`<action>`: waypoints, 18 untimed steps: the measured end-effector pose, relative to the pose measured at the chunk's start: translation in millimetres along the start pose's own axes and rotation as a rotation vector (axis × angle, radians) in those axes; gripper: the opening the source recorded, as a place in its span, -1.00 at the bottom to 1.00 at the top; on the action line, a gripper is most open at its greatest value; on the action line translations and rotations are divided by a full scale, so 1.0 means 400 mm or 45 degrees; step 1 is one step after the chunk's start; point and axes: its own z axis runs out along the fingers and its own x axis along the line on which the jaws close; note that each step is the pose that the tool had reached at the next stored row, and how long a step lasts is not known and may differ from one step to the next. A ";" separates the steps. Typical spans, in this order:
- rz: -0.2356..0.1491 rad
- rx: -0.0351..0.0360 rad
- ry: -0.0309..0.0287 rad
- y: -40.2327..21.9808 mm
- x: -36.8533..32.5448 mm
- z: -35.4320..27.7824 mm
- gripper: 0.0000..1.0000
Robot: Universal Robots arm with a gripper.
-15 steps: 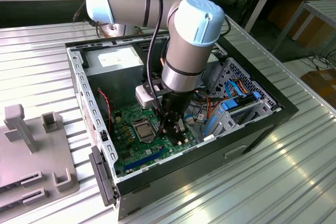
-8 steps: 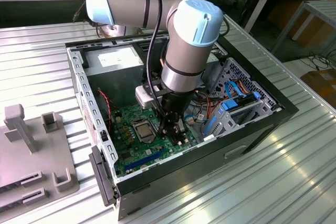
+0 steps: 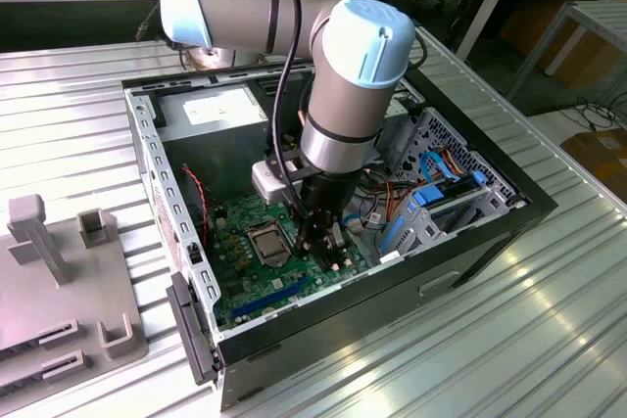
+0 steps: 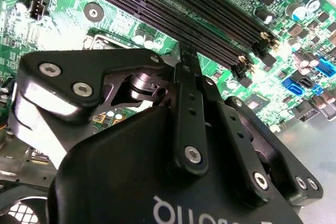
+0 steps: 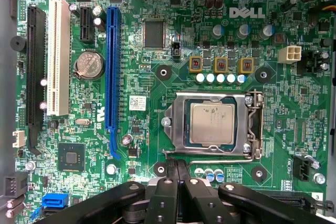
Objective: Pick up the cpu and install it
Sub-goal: 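Install the first cpu locking lever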
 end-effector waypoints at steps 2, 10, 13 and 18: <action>0.000 0.0000 0.0001 0.006 0.000 0.000 -0.79; 0.000 0.0005 -0.0021 0.013 0.001 -0.023 -0.79; 0.000 0.0000 -0.0004 0.014 0.003 -0.043 -0.79; 0.000 -0.0001 0.0004 0.015 0.005 -0.070 -0.79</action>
